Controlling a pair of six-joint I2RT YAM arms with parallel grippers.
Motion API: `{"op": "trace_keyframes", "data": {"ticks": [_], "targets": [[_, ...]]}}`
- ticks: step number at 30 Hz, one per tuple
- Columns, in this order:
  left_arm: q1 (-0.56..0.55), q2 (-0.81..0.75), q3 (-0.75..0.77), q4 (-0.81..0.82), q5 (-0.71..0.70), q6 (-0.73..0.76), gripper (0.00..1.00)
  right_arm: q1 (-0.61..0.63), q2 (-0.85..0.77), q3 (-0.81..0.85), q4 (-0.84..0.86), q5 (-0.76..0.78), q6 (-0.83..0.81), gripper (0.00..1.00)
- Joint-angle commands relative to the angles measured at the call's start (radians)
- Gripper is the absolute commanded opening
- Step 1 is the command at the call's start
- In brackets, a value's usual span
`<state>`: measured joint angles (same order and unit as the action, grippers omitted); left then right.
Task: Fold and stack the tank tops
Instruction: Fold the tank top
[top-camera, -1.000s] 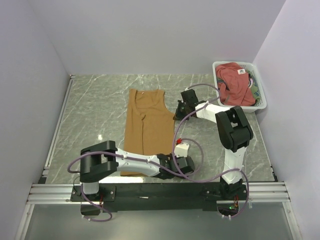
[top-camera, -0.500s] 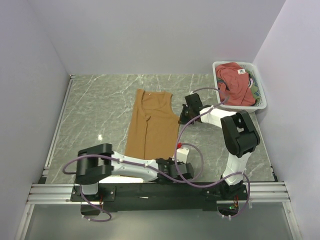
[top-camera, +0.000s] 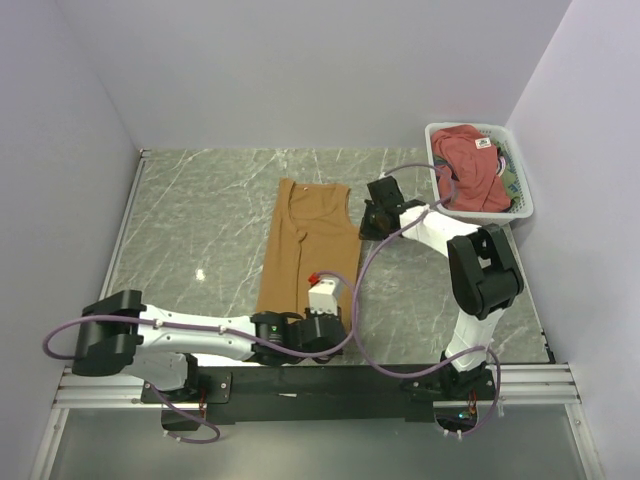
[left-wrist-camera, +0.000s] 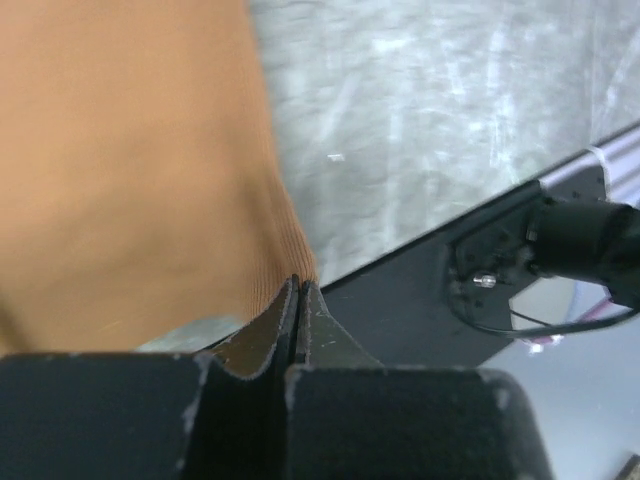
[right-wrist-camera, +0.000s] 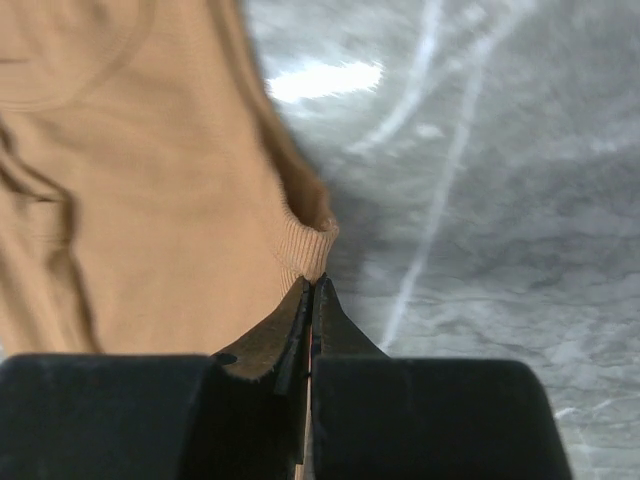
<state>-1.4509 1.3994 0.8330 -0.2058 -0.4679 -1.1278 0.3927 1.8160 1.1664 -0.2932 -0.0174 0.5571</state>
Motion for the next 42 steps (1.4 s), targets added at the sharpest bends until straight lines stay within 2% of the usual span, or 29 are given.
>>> {"op": "trace_keyframes", "data": {"ticks": [1, 9, 20, 25, 37, 42], "targets": [[0.02, -0.075, -0.07, 0.0, -0.026, -0.101, 0.01, 0.038, 0.008, 0.102, -0.044, 0.065, -0.022, 0.0], [0.024, -0.212, -0.231, -0.047, -0.077, -0.283, 0.01, 0.159, 0.137, 0.323, -0.152, 0.168, -0.029, 0.0], [0.014, -0.326, -0.345, -0.132, -0.08, -0.391, 0.01, 0.27, 0.347, 0.591, -0.25, 0.203, -0.036, 0.0], [0.012, -0.366, -0.36, -0.179, -0.084, -0.408, 0.01, 0.291, 0.373, 0.625, -0.256, 0.224, -0.031, 0.0], [0.011, -0.332, -0.383, -0.195, -0.057, -0.415, 0.01, 0.339, 0.434, 0.694, -0.293, 0.275, -0.042, 0.0], [0.012, -0.336, -0.373, -0.219, -0.064, -0.408, 0.01, 0.339, 0.442, 0.667, -0.273, 0.272, -0.048, 0.06]]}}
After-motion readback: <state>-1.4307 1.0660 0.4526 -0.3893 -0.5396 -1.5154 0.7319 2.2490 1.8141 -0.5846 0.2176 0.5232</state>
